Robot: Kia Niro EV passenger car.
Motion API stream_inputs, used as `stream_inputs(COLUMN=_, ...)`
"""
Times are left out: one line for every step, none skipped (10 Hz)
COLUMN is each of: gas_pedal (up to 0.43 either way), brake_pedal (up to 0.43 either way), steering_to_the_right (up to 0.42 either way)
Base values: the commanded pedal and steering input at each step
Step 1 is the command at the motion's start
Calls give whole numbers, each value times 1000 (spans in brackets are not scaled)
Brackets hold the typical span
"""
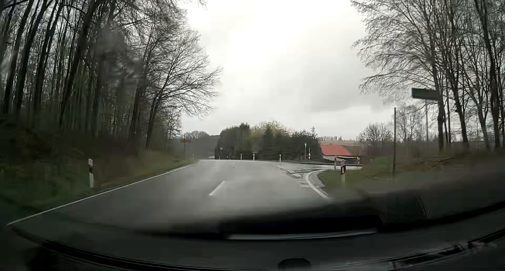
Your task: Follow the waypoints while adhering to traffic rules and regulations
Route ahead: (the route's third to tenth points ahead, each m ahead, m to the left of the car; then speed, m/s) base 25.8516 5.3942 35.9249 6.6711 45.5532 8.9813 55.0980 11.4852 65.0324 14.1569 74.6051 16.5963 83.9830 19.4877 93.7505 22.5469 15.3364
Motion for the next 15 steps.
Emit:
stream_inputs(gas_pedal=28, brake_pedal=0, steering_to_the_right=-25)
stream_inputs(gas_pedal=28, brake_pedal=0, steering_to_the_right=-25)
stream_inputs(gas_pedal=28, brake_pedal=0, steering_to_the_right=-25)
stream_inputs(gas_pedal=28, brake_pedal=0, steering_to_the_right=-25)
stream_inputs(gas_pedal=28, brake_pedal=0, steering_to_the_right=-25)
stream_inputs(gas_pedal=39, brake_pedal=0, steering_to_the_right=-25)
stream_inputs(gas_pedal=67, brake_pedal=0, steering_to_the_right=-25)
stream_inputs(gas_pedal=79, brake_pedal=0, steering_to_the_right=-25)
stream_inputs(gas_pedal=98, brake_pedal=0, steering_to_the_right=-25)
stream_inputs(gas_pedal=98, brake_pedal=0, steering_to_the_right=-25)
stream_inputs(gas_pedal=118, brake_pedal=0, steering_to_the_right=-25)
stream_inputs(gas_pedal=118, brake_pedal=0, steering_to_the_right=-25)
stream_inputs(gas_pedal=118, brake_pedal=0, steering_to_the_right=-25)
stream_inputs(gas_pedal=118, brake_pedal=0, steering_to_the_right=-25)
stream_inputs(gas_pedal=118, brake_pedal=0, steering_to_the_right=-25)
